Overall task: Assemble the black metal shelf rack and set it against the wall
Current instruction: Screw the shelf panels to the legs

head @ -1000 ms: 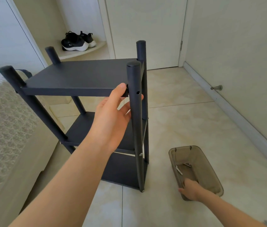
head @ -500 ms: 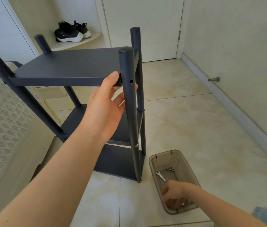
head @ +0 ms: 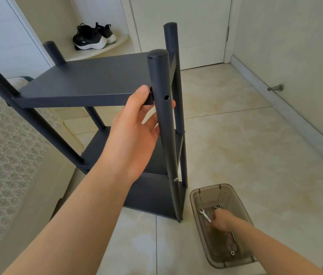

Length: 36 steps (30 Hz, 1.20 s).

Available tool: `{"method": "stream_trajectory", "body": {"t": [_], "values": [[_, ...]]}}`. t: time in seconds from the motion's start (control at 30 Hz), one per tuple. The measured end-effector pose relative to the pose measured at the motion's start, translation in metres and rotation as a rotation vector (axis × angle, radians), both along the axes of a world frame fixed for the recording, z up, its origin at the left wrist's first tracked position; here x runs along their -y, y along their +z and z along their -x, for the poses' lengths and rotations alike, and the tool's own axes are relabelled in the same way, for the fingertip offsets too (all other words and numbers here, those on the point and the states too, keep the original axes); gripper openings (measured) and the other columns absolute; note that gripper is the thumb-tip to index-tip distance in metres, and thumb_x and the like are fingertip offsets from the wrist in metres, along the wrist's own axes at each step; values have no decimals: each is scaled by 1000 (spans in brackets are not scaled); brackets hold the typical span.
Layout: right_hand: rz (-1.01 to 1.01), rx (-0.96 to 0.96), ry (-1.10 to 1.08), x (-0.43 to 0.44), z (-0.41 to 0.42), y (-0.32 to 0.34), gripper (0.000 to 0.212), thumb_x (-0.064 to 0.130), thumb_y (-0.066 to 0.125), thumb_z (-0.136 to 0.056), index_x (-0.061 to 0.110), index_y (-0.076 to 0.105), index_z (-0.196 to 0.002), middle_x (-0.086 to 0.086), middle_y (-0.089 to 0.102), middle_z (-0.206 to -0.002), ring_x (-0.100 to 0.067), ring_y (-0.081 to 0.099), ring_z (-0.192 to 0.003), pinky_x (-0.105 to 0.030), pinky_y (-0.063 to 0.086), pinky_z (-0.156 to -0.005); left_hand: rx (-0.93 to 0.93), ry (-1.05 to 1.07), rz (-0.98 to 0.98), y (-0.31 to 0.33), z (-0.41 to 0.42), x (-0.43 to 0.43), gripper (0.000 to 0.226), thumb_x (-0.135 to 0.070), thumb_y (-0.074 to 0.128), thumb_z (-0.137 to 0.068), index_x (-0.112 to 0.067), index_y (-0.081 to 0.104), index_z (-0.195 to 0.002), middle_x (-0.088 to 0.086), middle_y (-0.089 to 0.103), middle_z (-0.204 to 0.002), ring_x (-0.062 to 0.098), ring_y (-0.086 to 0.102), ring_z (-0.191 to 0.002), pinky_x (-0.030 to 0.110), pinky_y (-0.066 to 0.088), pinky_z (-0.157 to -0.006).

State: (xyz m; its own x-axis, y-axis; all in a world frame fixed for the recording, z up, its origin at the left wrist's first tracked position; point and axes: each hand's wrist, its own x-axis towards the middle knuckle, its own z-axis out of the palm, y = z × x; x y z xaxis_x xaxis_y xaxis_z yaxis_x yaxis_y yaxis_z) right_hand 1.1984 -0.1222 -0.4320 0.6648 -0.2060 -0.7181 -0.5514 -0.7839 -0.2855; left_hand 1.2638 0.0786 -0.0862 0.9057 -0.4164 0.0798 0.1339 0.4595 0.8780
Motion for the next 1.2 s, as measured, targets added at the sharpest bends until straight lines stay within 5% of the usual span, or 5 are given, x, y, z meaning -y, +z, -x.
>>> {"method": "stream_trajectory", "body": {"t": [0.37, 0.6, 0.73, 0.9, 1.2], "values": [[-17, 101, -119, 16, -29, -31, 40, 24, 52, -100, 5, 46, -134, -12, 57, -135, -27, 57, -119, -29, 47, -94, -25, -32, 37, -3, -5, 1, 30, -34, 57, -97, -25, 75, -76, -5, 73, -95, 20, 71, -109, 30, 56, -90], [-32, 80, -141, 13, -30, -46, 29, 22, 51, -99, 4, 54, -122, -14, 62, -124, -29, 60, -112, -27, 45, -83, -39, -44, 37, -6, -5, -1, 27, -37, 57, -96, -27, 77, -80, -7, 73, -96, 18, 72, -104, 28, 56, -86], [-35, 75, -128, 15, -30, -49, 19, 25, 54, -99, 13, 53, -85, -10, 62, -101, -20, 57, -89, -29, 48, -78, -51, -47, 38, -7, -6, 1, 28, -39, 58, -95, -28, 77, -78, -8, 73, -97, 17, 72, -104, 28, 56, -86], [12, 44, -84, 11, -31, -52, 13, 18, 51, -100, 9, 58, -96, -10, 67, -111, -19, 61, -92, -22, 41, -68, -52, -43, 41, -8, -8, 1, 28, -39, 57, -96, -28, 76, -77, -8, 73, -96, 17, 72, -103, 28, 56, -85], [195, 106, -7, 7, -14, -46, 15, 9, 38, -98, 17, 50, -100, -7, 59, -116, -22, 59, -102, -27, 47, -79, -35, -47, 22, -10, -10, 0, 30, -40, 55, -98, -29, 77, -80, -9, 74, -98, 15, 71, -105, 28, 55, -85]]}}
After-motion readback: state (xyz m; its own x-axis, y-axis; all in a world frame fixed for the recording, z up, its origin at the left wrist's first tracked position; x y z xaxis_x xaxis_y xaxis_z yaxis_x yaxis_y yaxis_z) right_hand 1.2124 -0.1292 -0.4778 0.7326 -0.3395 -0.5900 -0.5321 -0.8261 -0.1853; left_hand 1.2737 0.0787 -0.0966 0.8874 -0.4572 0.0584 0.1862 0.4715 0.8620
